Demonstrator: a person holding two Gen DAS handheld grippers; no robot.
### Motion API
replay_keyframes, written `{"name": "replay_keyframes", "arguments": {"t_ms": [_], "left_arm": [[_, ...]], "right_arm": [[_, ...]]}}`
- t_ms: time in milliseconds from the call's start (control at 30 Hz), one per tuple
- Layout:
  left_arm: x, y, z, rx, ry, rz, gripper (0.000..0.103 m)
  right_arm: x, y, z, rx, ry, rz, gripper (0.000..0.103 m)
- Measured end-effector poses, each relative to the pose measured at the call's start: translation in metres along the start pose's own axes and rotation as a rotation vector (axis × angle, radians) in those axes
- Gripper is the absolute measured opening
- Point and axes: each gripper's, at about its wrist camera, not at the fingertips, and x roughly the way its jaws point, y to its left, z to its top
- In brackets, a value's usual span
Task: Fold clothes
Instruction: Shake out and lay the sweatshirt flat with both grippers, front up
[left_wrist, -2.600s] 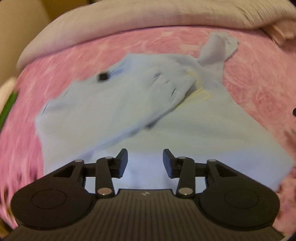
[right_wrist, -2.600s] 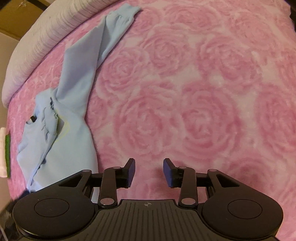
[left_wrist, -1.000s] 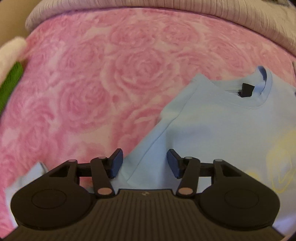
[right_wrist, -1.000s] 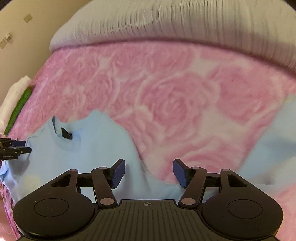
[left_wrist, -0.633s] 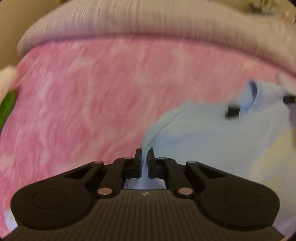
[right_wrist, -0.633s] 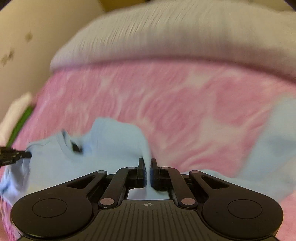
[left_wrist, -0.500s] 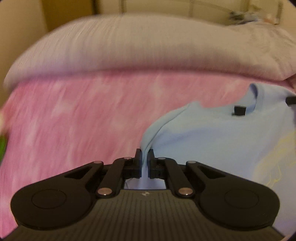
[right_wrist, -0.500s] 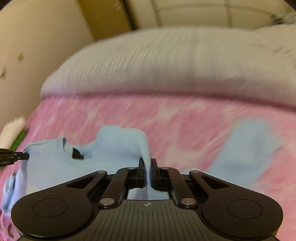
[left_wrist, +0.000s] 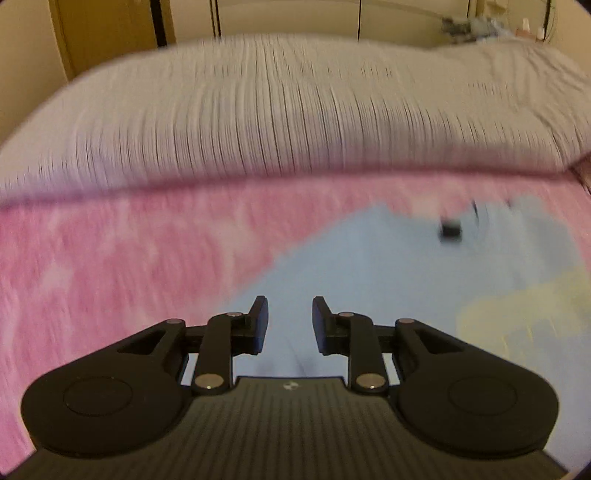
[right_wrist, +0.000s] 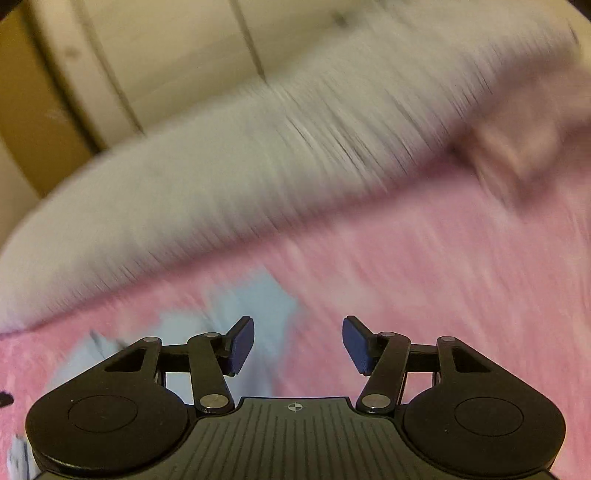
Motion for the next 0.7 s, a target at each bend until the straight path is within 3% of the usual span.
{"name": "replay_keyframes", "arguments": {"t_ms": [167,400,533,567,600,700], "left_arm": [[-0.007,-0.010,-0.036,-0.129,0.074,-0.014,0.022],[0.000,-0.011,-0.034,-0.195,0.089,-0.009,0.022],[0.003,-0.008,-0.029,-0.241,0.086,-0.015,0.022],[0.004,-0.008,-0.028,-0.242,0.089,-0.016,0.022],[0.004,-0.009,-0.028,-0.238,0.092,-0.016,0.022],[0.002,-0.012,-0.028,-0.217,0.105,-0.015,0.021]], "right_arm": [[0.041,-0.054,-0.022,0.155,0.125,0.046,0.040],[0.109,-0.048,0.001,0.246,0.122,0.187,0.039],[0.143,-0.036,0.005,0.263,0.124,0.204,0.039],[0.144,-0.033,0.006,0.249,0.120,0.222,0.013],[0.145,-0.030,0.007,0.234,0.116,0.239,0.004],[0.129,-0.030,0.009,0.188,0.085,0.247,0.003]]}}
